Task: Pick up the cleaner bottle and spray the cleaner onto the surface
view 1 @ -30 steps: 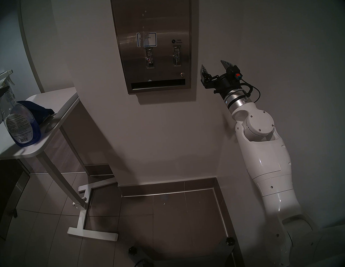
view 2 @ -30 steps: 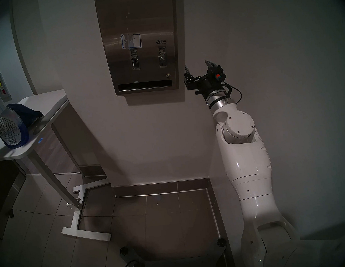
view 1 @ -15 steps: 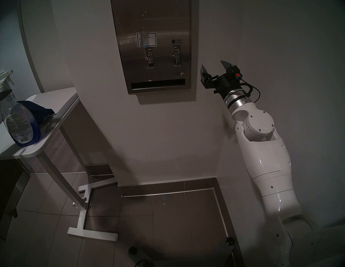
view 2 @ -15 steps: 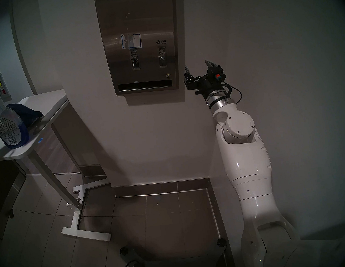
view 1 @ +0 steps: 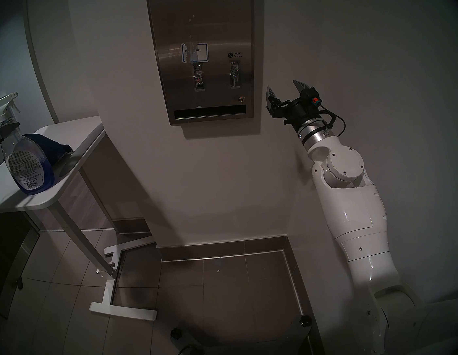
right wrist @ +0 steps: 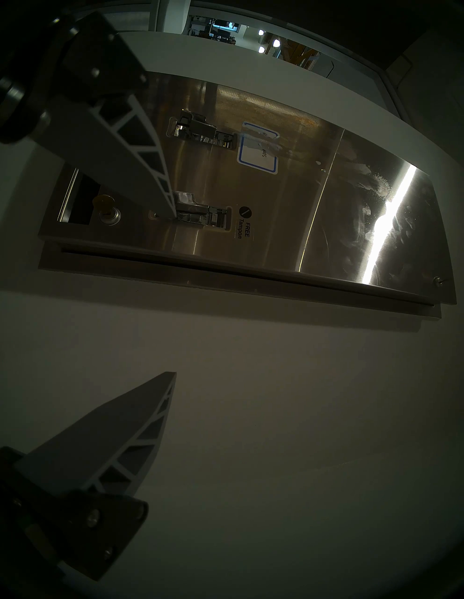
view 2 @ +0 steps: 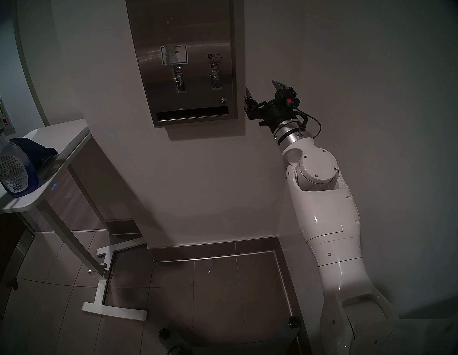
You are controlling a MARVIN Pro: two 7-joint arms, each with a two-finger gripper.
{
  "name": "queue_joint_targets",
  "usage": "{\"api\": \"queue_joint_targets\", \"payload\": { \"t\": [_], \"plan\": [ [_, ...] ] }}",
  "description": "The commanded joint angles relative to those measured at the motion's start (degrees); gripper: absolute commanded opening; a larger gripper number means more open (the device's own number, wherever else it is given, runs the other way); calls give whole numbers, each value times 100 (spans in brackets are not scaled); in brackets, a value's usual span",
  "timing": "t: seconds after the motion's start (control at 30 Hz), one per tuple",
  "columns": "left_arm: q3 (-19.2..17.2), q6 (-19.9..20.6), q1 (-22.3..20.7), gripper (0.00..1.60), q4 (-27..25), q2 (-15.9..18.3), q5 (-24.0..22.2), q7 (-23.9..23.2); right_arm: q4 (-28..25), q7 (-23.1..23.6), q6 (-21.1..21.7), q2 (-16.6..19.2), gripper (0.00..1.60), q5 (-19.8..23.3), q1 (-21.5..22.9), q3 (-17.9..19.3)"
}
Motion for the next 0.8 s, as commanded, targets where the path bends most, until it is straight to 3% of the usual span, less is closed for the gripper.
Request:
{"api": "queue_joint_targets", "payload": {
  "t": [0.0,0.4,0.43,0.47,0.5,0.77],
  "plan": [
    [33,101,-120,160,-68,-17,-142,-408,-187,13,-53,-5,160,6,175,-8],
    [200,258,-168,160,-118,-94,-166,-342,-187,12,-54,-5,160,6,176,-9],
    [206,270,-173,102,-130,-102,-178,-287,-187,12,-54,-5,160,6,176,-9],
    [212,280,-181,64,-119,-105,-183,-329,-187,12,-54,-5,160,6,176,-9],
    [216,288,-184,0,-122,-107,-196,-314,-188,12,-54,-5,160,6,176,-9],
    [229,300,-199,0,-131,-140,-357,-294,-192,12,-55,-3,160,6,177,-10]
  ]
}}
